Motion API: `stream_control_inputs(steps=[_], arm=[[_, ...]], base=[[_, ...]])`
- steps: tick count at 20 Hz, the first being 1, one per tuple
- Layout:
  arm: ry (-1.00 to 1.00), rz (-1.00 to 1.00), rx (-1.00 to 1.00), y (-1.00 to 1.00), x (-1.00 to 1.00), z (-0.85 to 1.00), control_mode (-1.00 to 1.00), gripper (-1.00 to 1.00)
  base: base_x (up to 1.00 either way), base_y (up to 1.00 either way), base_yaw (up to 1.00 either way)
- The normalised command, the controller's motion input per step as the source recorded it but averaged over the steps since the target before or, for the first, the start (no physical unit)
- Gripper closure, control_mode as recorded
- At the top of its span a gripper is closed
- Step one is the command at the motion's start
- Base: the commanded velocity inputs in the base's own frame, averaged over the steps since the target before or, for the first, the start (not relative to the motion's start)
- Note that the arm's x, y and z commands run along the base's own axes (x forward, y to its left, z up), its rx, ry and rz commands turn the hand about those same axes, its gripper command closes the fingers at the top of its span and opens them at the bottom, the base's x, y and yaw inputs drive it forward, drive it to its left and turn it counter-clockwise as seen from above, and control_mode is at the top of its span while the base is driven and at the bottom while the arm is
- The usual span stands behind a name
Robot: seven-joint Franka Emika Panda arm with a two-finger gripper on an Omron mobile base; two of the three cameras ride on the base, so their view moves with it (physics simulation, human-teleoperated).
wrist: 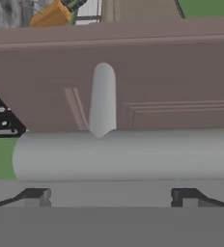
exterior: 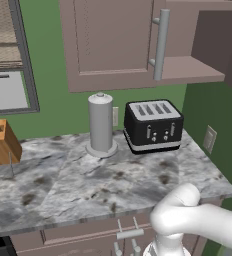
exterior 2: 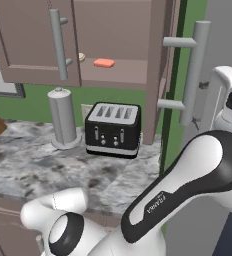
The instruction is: Pick up the bar soap and dish brush from the sink, and place them back in the cabinet, and close the cabinet doors.
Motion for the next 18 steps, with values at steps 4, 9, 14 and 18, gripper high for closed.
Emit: stream_control_inputs(steps=[4, 9, 14, 18], arm=[[0.00, 0.02, 0.00, 0.25, 0.00, 0.00, -1.00, -1.00], [0.00, 0.02, 0.00, 0.26, 0.00, 0.00, -1.00, -1.00], [0.00, 0.02, 0.00, 0.32, 0.00, 0.00, -1.00, -1.00], [0.00, 0.02, 0.00, 0.40, 0.00, 0.00, -1.00, -1.00]], base=[[0.00, 0.00, 0.00], [0.00, 0.00, 0.00], [0.00, 0.00, 0.00], [0.00, 0.00, 0.00]])
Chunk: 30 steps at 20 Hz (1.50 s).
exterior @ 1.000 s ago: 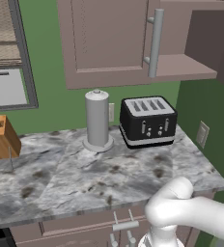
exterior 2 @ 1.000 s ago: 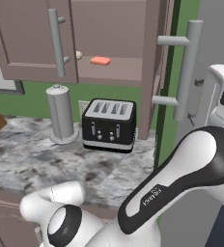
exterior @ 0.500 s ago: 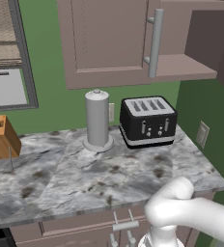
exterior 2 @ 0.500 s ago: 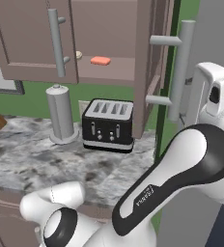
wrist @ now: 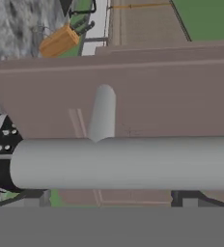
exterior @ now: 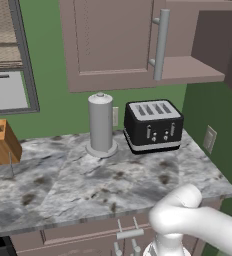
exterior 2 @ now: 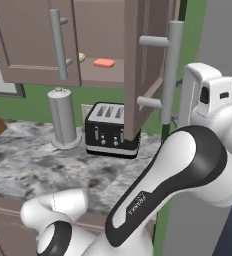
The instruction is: Pick up the bar soap and dish brush from the sink, and place them back in the cabinet, and close the cabinet doors.
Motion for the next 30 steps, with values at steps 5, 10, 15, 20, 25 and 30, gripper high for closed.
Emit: stream_control_inputs(steps=[5, 10, 15, 20, 25, 30], arm=[[0.00, 0.03, 0.00, 0.50, 0.00, 0.00, -1.00, -1.00], [-0.01, 0.02, -0.01, 0.55, 0.00, 0.00, -1.00, -1.00], [-0.02, 0.01, -0.01, 0.59, 0.00, 0.00, -1.00, -1.00], [-0.02, 0.00, 0.00, 0.60, 0.00, 0.00, -1.00, -1.00], [-0.01, 0.00, 0.00, 0.55, 0.10, 0.00, -1.00, -1.00], [0.00, 0.00, 0.00, 0.39, 0.30, 0.00, -1.00, -1.00]], base=[[0.00, 0.00, 0.00], [0.00, 0.00, 0.00], [0.00, 0.00, 0.00], [0.00, 0.00, 0.00], [0.00, 0.00, 0.00], [0.00, 0.00, 0.00]])
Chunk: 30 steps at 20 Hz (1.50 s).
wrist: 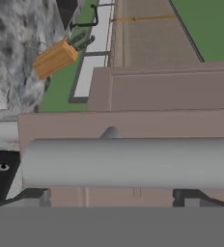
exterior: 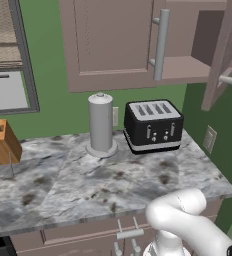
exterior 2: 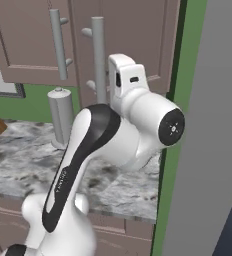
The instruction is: Pick up the bar soap and dish brush from the sink, and place them back in the cabinet, and close the cabinet doors.
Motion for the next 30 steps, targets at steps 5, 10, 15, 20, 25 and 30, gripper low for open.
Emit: stream_control_inputs(steps=[5, 10, 15, 20, 25, 30], arm=[[0.00, 0.00, 0.00, 0.36, 0.40, 0.00, -1.00, -1.00], [0.00, -0.01, 0.00, 0.36, 0.44, 0.01, -1.00, -1.00], [0.00, -0.01, 0.00, 0.35, 0.42, 0.05, -1.00, -1.00], [0.00, -0.03, 0.00, 0.37, 0.42, 0.08, -1.00, -1.00], [-0.01, -0.04, 0.00, 0.37, 0.42, 0.07, -1.00, -1.00], [-0.02, -0.05, 0.00, 0.34, 0.39, 0.05, -1.00, -1.00]], base=[[0.00, 0.00, 0.00], [0.00, 0.00, 0.00], [0.00, 0.00, 0.00], [0.00, 0.00, 0.00], [0.00, 0.00, 0.00], [0.00, 0.00, 0.00]])
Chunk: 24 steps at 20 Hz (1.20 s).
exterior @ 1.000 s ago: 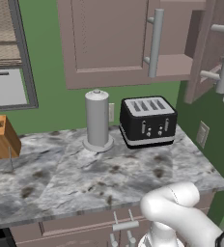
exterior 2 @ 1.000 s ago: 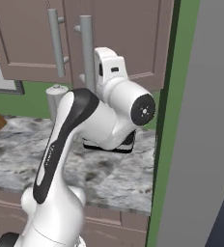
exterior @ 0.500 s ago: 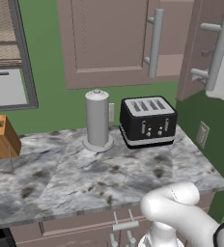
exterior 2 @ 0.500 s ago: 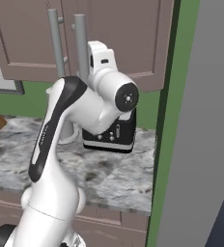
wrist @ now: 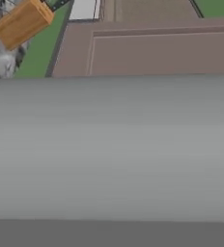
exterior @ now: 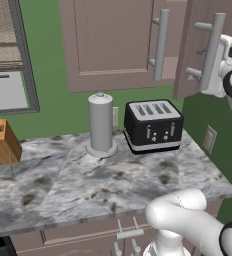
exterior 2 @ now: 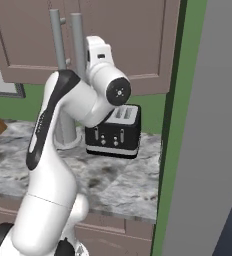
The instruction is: Pick up the bar soap and dish brush from the sink, and place them back in the cabinet, and close the cabinet doors.
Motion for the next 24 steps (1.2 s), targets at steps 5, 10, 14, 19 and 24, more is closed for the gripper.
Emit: stream_control_inputs(steps=[5, 10, 14, 19, 24], arm=[[-0.02, -0.05, 0.00, 0.30, 0.37, 0.02, -1.00, -1.00], [0.00, -0.05, 0.00, 0.32, 0.41, 0.00, -1.00, -1.00], [0.00, -0.06, 0.00, 0.30, 0.40, 0.00, -1.00, -1.00], [0.00, -0.06, 0.00, 0.25, 0.39, 0.00, -1.00, -1.00], [0.00, -0.09, 0.00, 0.23, 0.43, 0.00, -1.00, -1.00]], base=[[0.00, 0.00, 0.00], [0.00, 0.00, 0.00], [0.00, 0.00, 0.00], [0.00, 0.00, 0.00], [0.00, 0.00, 0.00]])
